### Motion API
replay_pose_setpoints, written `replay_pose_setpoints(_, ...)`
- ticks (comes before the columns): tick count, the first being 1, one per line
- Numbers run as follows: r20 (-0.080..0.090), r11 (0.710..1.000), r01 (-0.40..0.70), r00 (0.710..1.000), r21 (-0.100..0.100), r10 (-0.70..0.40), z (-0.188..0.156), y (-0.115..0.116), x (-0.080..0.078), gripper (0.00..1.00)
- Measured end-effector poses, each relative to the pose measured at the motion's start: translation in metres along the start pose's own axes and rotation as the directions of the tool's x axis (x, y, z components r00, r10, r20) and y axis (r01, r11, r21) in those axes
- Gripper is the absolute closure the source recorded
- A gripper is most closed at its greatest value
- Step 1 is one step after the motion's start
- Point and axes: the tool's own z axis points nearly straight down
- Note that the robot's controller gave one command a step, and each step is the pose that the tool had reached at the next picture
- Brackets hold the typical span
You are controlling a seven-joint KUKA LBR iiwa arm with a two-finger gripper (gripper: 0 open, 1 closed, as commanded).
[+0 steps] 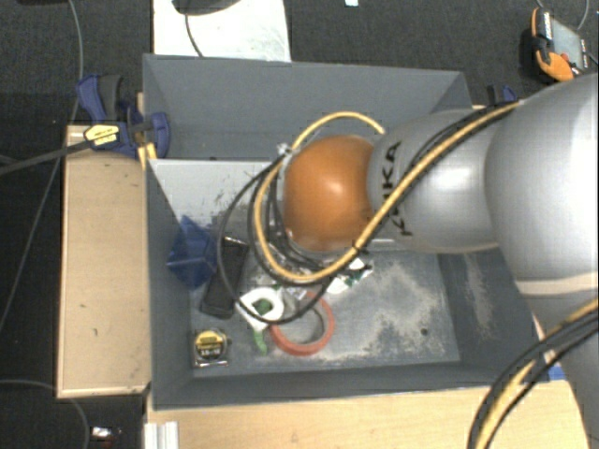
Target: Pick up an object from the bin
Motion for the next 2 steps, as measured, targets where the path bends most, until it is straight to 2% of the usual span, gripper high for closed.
replay_pose_setpoints(1,-0.007,1.000,-0.002,1.000,-0.006,0.002,-0.013,0.002,0.002,1.00)
replay_pose_setpoints(2,0.000,1.000,-0.006,1.000,-0.001,0.006,-0.050,0.000,0.000,1.00)
